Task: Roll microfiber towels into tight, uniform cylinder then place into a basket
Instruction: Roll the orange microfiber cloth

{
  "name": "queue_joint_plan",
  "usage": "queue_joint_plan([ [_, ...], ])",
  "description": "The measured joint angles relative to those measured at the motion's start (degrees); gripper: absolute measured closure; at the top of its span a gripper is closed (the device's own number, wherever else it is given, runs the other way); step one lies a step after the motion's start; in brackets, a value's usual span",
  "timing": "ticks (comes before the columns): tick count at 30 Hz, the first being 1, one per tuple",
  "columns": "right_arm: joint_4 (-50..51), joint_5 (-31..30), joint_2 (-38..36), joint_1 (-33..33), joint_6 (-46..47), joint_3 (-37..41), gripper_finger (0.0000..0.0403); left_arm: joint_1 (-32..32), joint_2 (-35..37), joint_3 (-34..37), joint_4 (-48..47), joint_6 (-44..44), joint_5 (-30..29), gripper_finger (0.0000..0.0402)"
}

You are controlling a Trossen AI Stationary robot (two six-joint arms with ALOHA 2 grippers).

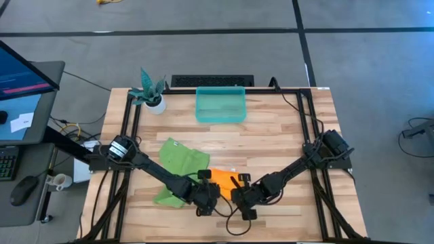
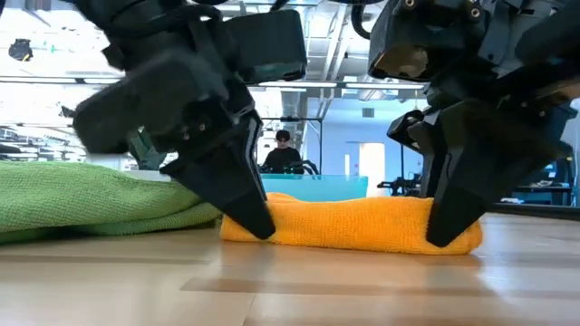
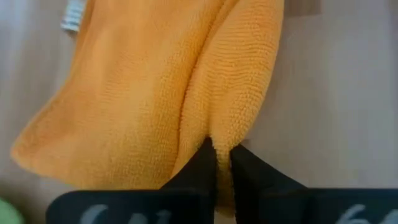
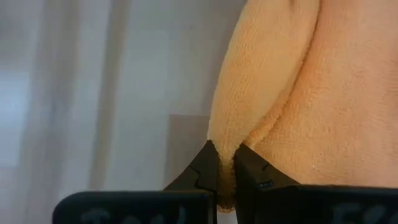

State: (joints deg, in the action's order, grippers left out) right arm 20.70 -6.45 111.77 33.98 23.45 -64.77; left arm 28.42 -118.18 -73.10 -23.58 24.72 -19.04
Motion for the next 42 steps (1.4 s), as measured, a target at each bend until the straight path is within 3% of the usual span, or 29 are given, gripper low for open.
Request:
queue_joint_plan([
  [6, -5.0, 9.3, 0.1, 0.1, -0.9, -0.1, 0.0365, 0.1, 4.5, 0.2, 1.3, 5.3, 16.4, 0.0380],
  [12, -10.7, 22.5, 0.3, -1.2, -1.8, 0.1, 0.0365, -1.4, 4.6, 0.1, 3.3, 18.5, 26.8, 0.0390],
  [19, -8.4, 27.2, 0.3, -5.1, 6.0, 0.2, 0.0365, -2.6, 3.8, 0.1, 3.8, 24.8, 29.9, 0.0385],
  [32, -6.3, 27.4, 0.2, -10.4, 24.0, 0.2, 0.0365, -2.6, 3.5, 0.3, 2.5, 25.6, 30.0, 0.0382],
  [42, -5.1, 26.7, 0.1, -10.7, 26.1, 0.1, 0.0365, -2.5, 3.5, 0.3, 2.6, 21.6, 27.6, 0.0377],
])
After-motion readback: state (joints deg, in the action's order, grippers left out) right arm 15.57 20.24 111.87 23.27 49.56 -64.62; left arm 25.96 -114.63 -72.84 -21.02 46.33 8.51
